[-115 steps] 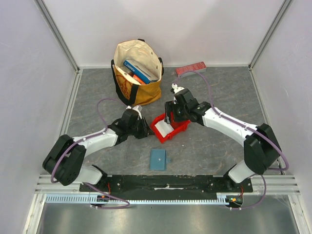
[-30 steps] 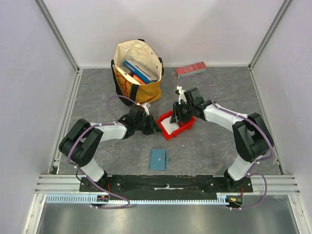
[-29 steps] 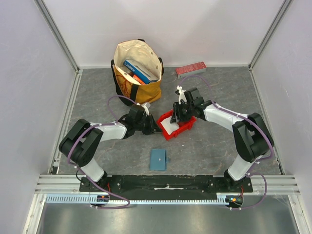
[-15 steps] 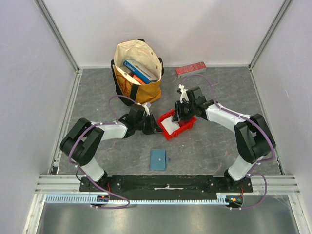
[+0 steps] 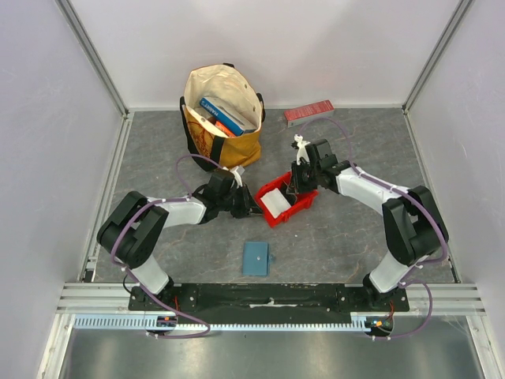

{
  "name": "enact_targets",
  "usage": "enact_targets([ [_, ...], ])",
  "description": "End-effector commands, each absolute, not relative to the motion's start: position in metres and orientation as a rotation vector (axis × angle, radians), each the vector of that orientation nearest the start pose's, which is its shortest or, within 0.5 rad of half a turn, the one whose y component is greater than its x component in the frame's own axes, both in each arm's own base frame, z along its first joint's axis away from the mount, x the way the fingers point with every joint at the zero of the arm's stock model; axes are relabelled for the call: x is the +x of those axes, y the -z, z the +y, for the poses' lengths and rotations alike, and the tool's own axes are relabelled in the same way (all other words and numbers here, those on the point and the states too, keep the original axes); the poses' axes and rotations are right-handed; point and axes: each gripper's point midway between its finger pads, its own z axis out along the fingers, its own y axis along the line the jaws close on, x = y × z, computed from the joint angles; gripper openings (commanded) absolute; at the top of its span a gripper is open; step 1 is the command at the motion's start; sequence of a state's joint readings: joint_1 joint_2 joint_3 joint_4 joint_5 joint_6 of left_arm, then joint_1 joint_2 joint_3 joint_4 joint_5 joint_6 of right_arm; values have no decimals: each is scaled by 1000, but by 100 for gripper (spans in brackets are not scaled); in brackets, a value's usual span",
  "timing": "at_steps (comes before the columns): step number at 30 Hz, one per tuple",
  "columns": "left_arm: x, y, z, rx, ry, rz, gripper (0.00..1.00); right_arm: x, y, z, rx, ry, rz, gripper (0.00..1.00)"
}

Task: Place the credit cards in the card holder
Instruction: Pick up the credit card from the storage box.

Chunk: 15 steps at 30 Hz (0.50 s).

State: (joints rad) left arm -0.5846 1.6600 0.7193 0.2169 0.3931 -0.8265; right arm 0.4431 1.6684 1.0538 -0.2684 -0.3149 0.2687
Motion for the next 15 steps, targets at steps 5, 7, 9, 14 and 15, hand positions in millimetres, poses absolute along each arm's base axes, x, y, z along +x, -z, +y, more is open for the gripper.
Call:
enact_targets([
  [5, 277, -56, -299, -20, 1135, 2463, 24, 354, -123, 216, -400, -510, 2340, 0],
  [7, 276, -56, -298, -18, 1127, 2464, 28, 356, -135, 211, -399, -476, 2304, 0],
  [9, 277, -57, -297, -17, 1120, 2460, 35, 358, -148, 205, -388, -445, 2262, 0],
  [14, 275, -62, -294, -8, 1105, 2445, 46, 345, -176, 193, -361, -430, 2186, 0],
  [15, 275, -63, -292, -12, 1098, 2443, 49, 341, -181, 191, -350, -434, 2176, 0],
])
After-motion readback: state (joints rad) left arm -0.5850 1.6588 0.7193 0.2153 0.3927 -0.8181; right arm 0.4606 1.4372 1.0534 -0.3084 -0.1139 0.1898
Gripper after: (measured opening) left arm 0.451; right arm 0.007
